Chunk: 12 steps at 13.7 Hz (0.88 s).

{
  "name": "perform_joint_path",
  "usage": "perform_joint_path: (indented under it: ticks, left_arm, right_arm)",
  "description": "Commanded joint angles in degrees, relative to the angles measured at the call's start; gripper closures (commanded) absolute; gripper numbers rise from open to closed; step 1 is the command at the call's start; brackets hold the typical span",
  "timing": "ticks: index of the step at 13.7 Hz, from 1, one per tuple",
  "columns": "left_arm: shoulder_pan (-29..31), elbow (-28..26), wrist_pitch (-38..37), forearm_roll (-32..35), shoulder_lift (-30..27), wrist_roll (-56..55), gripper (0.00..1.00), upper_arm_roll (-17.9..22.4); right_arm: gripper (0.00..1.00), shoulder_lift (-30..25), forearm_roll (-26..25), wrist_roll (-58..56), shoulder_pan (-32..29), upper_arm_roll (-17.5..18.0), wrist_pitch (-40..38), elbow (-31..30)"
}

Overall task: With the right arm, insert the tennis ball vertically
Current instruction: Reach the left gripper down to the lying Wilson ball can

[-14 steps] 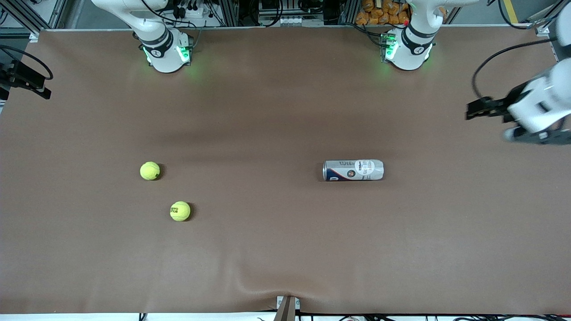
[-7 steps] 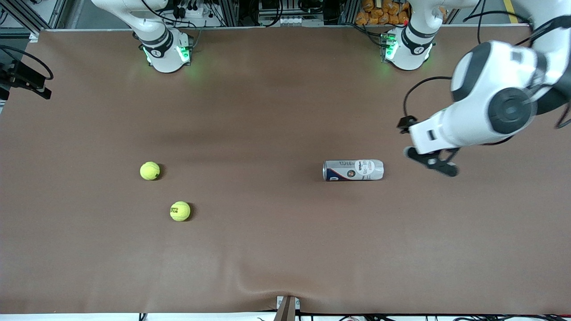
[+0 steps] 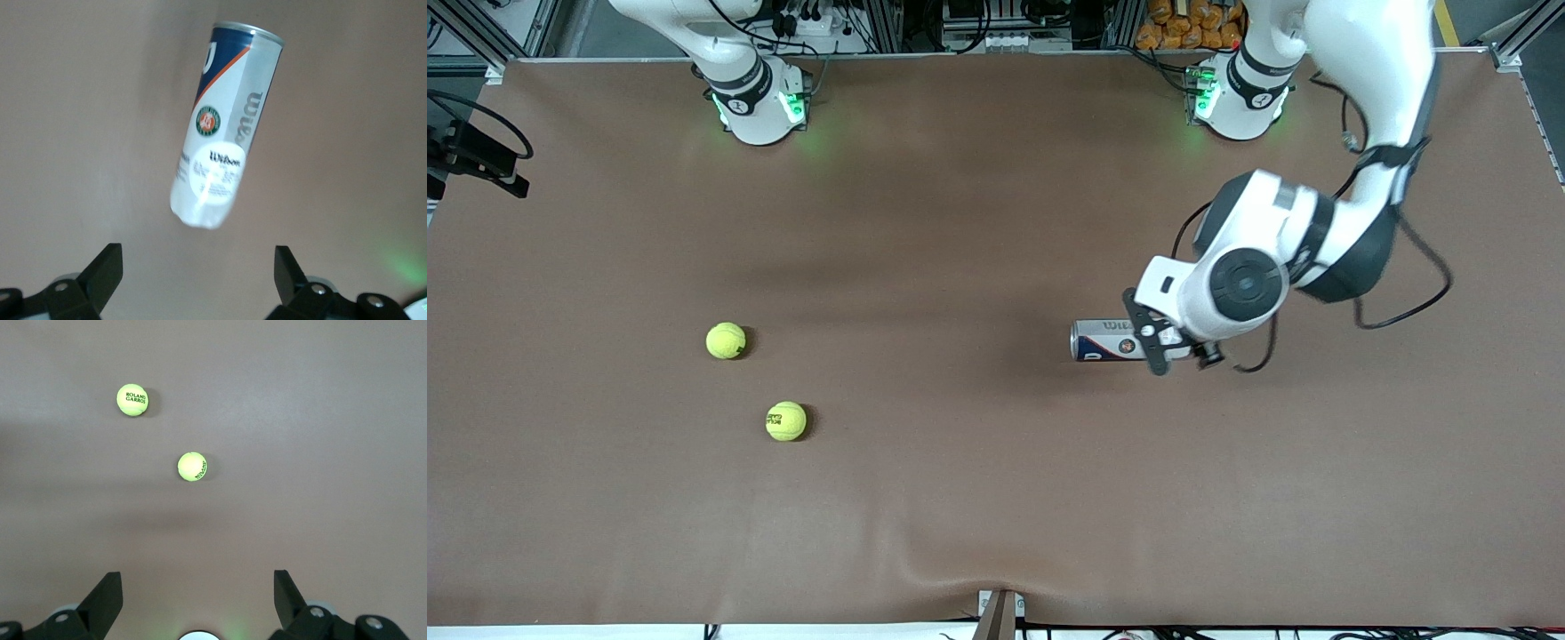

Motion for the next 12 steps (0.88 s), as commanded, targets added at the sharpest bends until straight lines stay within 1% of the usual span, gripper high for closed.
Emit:
perform_joint_path:
  ticks: [1, 5, 8, 12]
  left_arm:
    - [0.2, 0.3, 3.1, 1.5, 1.8, 5.6, 0.0, -0.1]
    - [0.1, -4.7, 12.3, 1.6, 3.7, 12.7, 0.0, -0.1]
    - [-1.2, -8.3, 14.6, 2.5, 3.1, 13.1, 0.0, -0.1]
    - [-0.5, -14.8, 22.6, 3.2, 2.3, 13.5, 0.0, -0.9]
  right_arm:
    - [0.0, -0.4, -0.7, -0.7, -1.1, 0.7, -0.3, 0.0]
    - [0.0, -0.4, -0.7, -0.7, -1.1, 0.7, -0.2, 0.0]
    - [0.0, -0.4, -0.7, -0.7, -1.0, 0.7, -0.2, 0.0]
    - [0.0, -0.4, -0.7, -0.6, -0.9, 0.8, -0.2, 0.0]
